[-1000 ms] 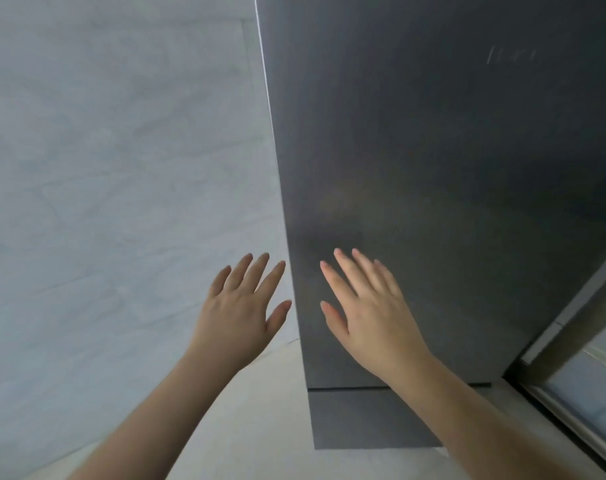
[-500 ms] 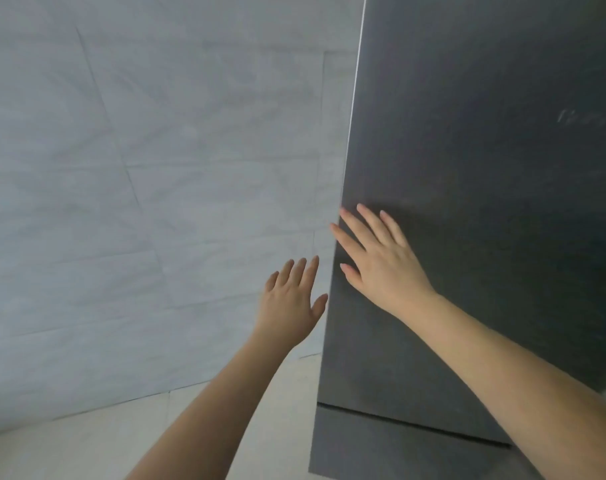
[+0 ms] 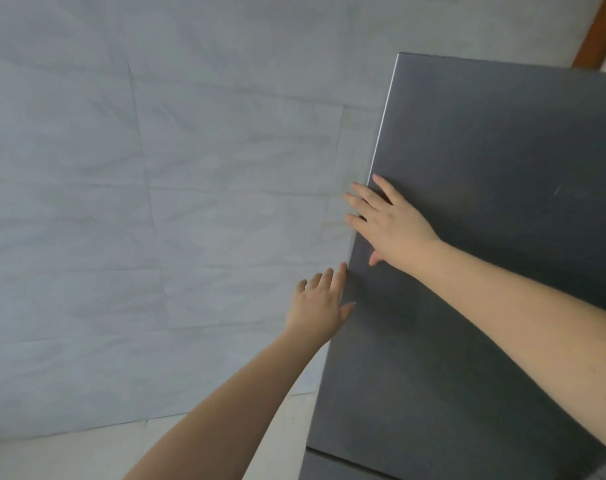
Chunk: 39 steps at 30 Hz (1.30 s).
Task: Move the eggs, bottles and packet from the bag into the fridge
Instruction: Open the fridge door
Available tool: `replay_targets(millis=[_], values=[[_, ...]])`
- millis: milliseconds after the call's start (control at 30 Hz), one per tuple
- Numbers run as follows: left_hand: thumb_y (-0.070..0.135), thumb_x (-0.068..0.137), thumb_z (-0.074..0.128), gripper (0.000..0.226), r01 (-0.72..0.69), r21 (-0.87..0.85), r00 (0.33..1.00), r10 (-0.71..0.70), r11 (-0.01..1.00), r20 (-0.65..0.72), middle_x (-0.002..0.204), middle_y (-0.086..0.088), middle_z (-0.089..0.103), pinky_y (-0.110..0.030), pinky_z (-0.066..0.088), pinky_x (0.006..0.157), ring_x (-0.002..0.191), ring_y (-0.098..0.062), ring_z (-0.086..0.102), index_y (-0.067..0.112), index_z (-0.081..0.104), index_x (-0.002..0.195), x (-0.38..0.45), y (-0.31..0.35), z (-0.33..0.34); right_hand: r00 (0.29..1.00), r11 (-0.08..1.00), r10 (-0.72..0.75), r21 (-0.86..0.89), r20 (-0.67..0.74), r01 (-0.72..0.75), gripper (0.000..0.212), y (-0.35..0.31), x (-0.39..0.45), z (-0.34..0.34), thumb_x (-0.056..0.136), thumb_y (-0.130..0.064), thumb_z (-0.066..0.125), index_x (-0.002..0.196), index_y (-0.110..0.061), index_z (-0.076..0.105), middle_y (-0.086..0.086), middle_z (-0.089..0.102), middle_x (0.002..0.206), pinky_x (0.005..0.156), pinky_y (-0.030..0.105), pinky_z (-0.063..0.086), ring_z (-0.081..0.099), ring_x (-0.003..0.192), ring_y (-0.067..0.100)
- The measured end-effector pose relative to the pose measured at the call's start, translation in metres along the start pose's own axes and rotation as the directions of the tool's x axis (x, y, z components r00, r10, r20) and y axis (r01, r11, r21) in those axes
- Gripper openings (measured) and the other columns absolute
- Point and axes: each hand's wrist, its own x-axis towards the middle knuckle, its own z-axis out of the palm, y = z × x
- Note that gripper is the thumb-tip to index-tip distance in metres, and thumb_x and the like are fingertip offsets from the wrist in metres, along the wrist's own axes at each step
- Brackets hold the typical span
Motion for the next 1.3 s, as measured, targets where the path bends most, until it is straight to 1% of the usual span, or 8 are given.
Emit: replay_targets(millis=[67, 167, 300, 467, 600, 800, 1133, 1300], values=[[0.055, 0.094, 0.049, 0.081, 0.041, -0.08, 0.999, -0.041, 0.996, -0.005, 0.145, -0.003, 0.046, -0.041, 0.035, 0.107, 0.131, -0.025, 0.046, 0.013, 0.016, 0.154, 0.007, 0.008, 0.003, 0.998, 0.997, -0.051, -0.057, 0.028, 0.053, 0.088, 0.006, 0.005, -0.006, 0.073, -0.068, 0.062, 0.139, -0.013, 0.042, 0.013, 0.036, 0.148, 0.115, 0.053, -0.01, 0.012, 0.145, 0.034], [0.056, 0.092, 0.053, 0.077, 0.133, -0.227, 0.991, -0.13, 0.965, 0.03, 0.135, -0.007, 0.055, -0.038, 0.042, 0.095, 0.12, -0.028, 0.054, 0.009, 0.026, 0.146, 0.015, 0.023, 0.006, 0.995, 0.99, -0.084, -0.112, 0.055, 0.09, 0.089, 0.008, 0.012, -0.011, 0.069, -0.071, 0.063, 0.131, -0.01, 0.049, 0.011, 0.047, 0.134, 0.115, 0.052, -0.01, 0.03, 0.134, 0.034], [0.053, 0.09, 0.059, 0.064, 0.237, -0.298, 0.972, -0.225, 0.925, 0.073, 0.117, -0.01, 0.061, -0.039, 0.043, 0.072, 0.101, -0.036, 0.063, 0.01, 0.034, 0.129, 0.022, 0.029, 0.006, 0.997, 0.996, -0.067, -0.049, 0.032, 0.068, 0.088, 0.007, 0.019, -0.012, 0.059, -0.07, 0.072, 0.123, -0.012, 0.056, 0.008, 0.051, 0.125, 0.118, 0.049, -0.007, 0.038, 0.127, 0.031], [0.051, 0.087, 0.065, 0.055, 0.257, -0.388, 0.966, -0.24, 0.885, 0.093, 0.109, -0.008, 0.06, -0.037, 0.037, 0.065, 0.093, -0.035, 0.061, 0.011, 0.039, 0.112, 0.024, 0.025, 0.007, 0.997, 0.998, -0.065, -0.007, 0.029, 0.065, 0.084, 0.003, 0.022, -0.014, 0.054, -0.064, 0.078, 0.117, -0.012, 0.059, 0.006, 0.052, 0.12, 0.119, 0.043, 0.005, 0.042, 0.12, 0.027], [0.051, 0.086, 0.065, 0.051, 0.266, -0.386, 0.964, -0.247, 0.883, 0.1, 0.107, -0.005, 0.06, -0.035, 0.033, 0.063, 0.091, -0.033, 0.06, 0.014, 0.036, 0.106, 0.023, 0.025, 0.003, 0.998, 0.998, -0.056, 0.021, 0.019, 0.056, 0.078, 0.002, 0.021, -0.015, 0.055, -0.061, 0.08, 0.112, -0.012, 0.06, 0.004, 0.051, 0.115, 0.115, 0.039, 0.014, 0.043, 0.114, 0.025], [0.051, 0.085, 0.067, 0.05, 0.28, -0.399, 0.96, -0.259, 0.873, 0.106, 0.105, -0.005, 0.061, -0.037, 0.036, 0.064, 0.091, -0.032, 0.06, 0.021, 0.029, 0.097, 0.018, 0.025, 0.001, 0.999, 0.998, -0.051, 0.045, 0.008, 0.051, 0.076, -0.002, 0.018, -0.02, 0.055, -0.059, 0.081, 0.111, -0.012, 0.06, 0.004, 0.051, 0.114, 0.115, 0.04, 0.014, 0.043, 0.113, 0.025], [0.054, 0.089, 0.06, 0.05, 0.207, -0.328, 0.977, -0.174, 0.922, 0.126, 0.11, -0.004, 0.061, -0.036, 0.042, 0.066, 0.095, -0.033, 0.063, 0.018, 0.037, 0.116, -0.034, 0.033, -0.022, 0.999, 0.998, -0.037, 0.044, 0.011, 0.036, 0.076, -0.015, -0.029, -0.06, 0.047, -0.054, 0.086, 0.104, -0.01, 0.061, 0.006, 0.053, 0.109, 0.114, 0.044, 0.016, 0.046, 0.108, 0.028], [0.049, 0.094, 0.054, 0.041, 0.067, -0.362, 0.992, -0.024, 0.93, 0.122, 0.107, -0.003, 0.061, -0.034, 0.043, 0.064, 0.089, -0.029, 0.064, 0.019, 0.037, 0.117, -0.078, 0.038, -0.039, 0.998, 0.999, -0.04, 0.039, 0.047, 0.038, 0.071, -0.021, -0.072, -0.092, 0.057, -0.05, 0.084, 0.108, -0.009, 0.058, 0.008, 0.054, 0.111, 0.112, 0.046, 0.018, 0.045, 0.109, 0.03]])
